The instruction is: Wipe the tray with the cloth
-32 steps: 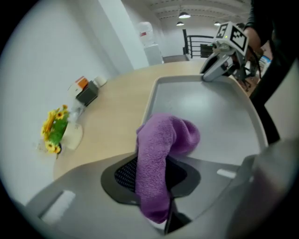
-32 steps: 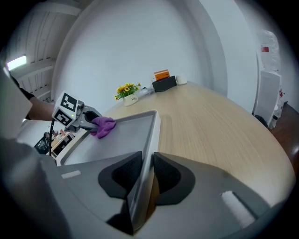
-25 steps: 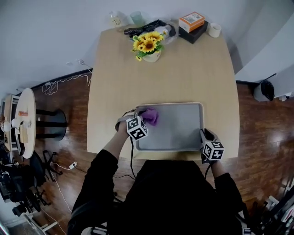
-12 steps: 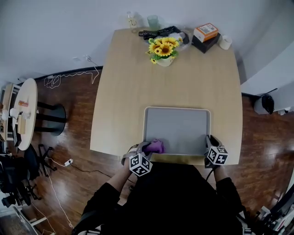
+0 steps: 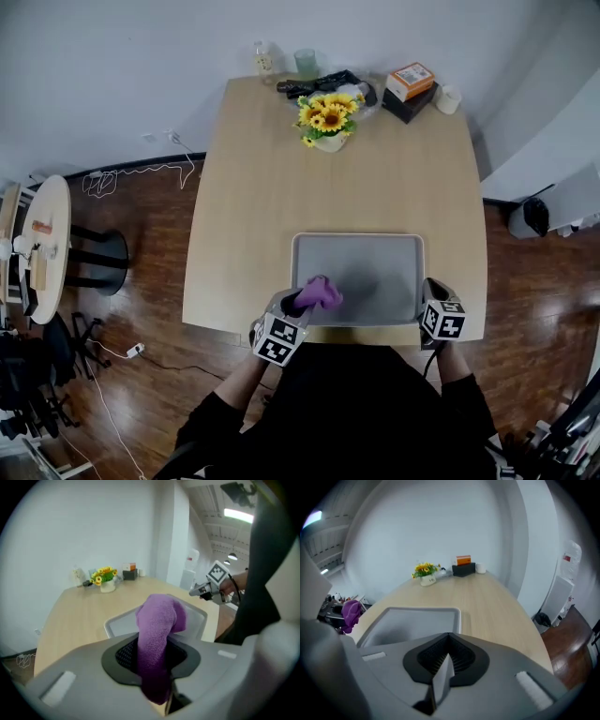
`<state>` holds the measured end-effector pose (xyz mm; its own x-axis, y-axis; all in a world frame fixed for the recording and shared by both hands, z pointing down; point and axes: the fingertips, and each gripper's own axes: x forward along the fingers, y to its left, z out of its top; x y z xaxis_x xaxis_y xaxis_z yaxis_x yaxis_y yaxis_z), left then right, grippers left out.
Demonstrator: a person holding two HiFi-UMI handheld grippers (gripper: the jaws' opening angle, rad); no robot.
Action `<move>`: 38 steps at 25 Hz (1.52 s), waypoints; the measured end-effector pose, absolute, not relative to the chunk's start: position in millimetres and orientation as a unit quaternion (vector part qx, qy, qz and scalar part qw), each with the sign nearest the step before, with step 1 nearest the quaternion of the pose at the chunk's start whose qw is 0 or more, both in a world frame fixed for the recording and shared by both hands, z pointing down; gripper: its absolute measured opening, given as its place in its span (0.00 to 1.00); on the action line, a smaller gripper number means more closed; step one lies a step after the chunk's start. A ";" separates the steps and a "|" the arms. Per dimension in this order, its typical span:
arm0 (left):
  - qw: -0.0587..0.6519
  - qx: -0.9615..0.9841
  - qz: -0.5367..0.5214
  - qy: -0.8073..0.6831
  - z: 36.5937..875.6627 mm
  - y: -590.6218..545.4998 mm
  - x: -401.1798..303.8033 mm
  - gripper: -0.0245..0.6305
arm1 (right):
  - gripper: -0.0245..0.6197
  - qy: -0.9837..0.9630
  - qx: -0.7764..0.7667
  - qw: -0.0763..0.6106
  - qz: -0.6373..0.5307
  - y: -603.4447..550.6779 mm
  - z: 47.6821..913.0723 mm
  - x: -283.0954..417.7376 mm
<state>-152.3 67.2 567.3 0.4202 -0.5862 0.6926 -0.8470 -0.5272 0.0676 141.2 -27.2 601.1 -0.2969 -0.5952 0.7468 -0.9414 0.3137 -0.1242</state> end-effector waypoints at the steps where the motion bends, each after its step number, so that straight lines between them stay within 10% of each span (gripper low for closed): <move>1: 0.202 0.819 0.286 -0.456 545.1 57.0 -154.1 0.16 | 0.04 -0.764 0.512 0.280 0.275 -31.6 579.2 134.6; 13: 0.128 0.790 0.039 -0.598 359.7 30.9 -188.3 0.16 | 0.04 -0.865 0.489 0.038 0.108 -37.2 342.0 63.5; 27: 0.323 0.635 0.192 -0.675 623.0 46.8 -326.6 0.17 | 0.04 -0.860 0.490 0.057 0.128 -33.4 359.5 54.3; 30: 0.374 0.625 0.222 -0.648 664.1 55.8 -328.9 0.39 | 0.04 -0.859 0.492 0.062 0.129 -32.2 361.8 54.3; 38: 0.301 0.643 0.159 -0.686 578.6 49.6 -332.0 0.49 | 0.04 -0.856 0.496 0.063 0.134 -33.3 362.5 56.8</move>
<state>-332.0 49.6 578.6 0.0091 -0.7865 0.6175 -0.9782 0.1211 0.1688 56.8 -33.3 362.5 -0.5001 -0.8316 0.2414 -0.8656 0.4721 -0.1667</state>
